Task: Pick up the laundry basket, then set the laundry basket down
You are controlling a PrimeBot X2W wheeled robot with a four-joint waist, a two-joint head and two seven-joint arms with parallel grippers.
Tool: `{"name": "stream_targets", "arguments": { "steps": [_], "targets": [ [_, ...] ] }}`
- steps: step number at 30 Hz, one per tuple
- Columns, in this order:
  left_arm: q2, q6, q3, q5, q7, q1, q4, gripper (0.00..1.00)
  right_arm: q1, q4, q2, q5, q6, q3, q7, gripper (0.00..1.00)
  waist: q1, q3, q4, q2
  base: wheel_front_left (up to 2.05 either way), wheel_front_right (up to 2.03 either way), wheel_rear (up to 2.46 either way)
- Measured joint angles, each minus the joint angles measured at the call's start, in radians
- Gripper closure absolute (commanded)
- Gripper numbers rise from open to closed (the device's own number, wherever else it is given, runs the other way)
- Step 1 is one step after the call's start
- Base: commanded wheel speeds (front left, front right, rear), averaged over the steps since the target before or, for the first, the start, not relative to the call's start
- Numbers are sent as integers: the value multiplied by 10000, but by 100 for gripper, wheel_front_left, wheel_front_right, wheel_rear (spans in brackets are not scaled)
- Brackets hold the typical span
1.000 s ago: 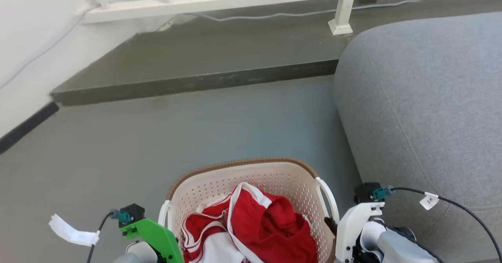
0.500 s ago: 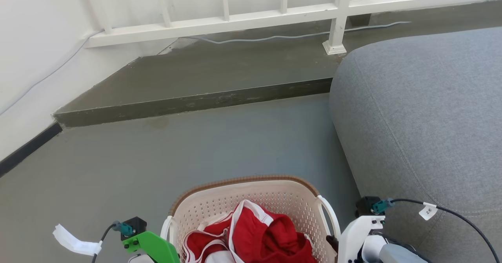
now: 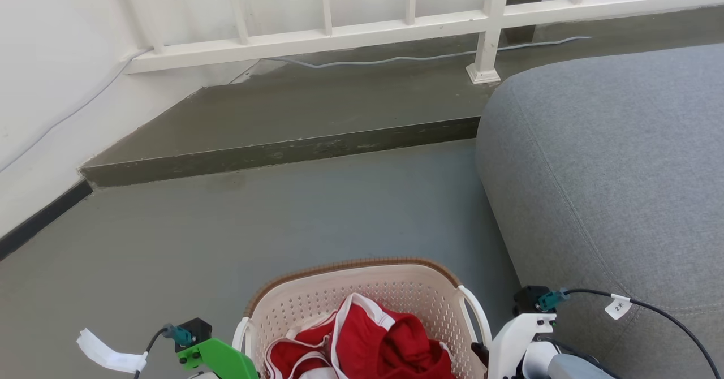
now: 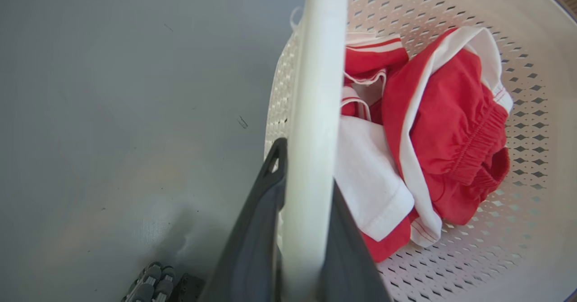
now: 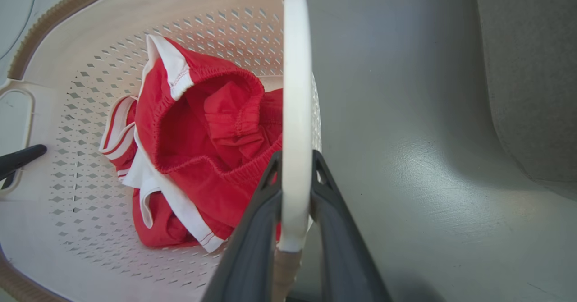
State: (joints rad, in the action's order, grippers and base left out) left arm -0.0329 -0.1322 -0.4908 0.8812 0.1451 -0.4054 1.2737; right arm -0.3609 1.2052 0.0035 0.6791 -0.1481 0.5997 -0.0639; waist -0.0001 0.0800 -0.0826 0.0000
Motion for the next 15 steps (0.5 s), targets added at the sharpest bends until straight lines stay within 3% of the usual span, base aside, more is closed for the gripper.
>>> {"name": "stream_targets", "arguments": {
  "steps": [15],
  "targets": [
    [4,0,-19,153,69,12,36,100,0,13,0,178,0,148,-125,100,0,-27,14,0,0,0,0]
  ]
}}
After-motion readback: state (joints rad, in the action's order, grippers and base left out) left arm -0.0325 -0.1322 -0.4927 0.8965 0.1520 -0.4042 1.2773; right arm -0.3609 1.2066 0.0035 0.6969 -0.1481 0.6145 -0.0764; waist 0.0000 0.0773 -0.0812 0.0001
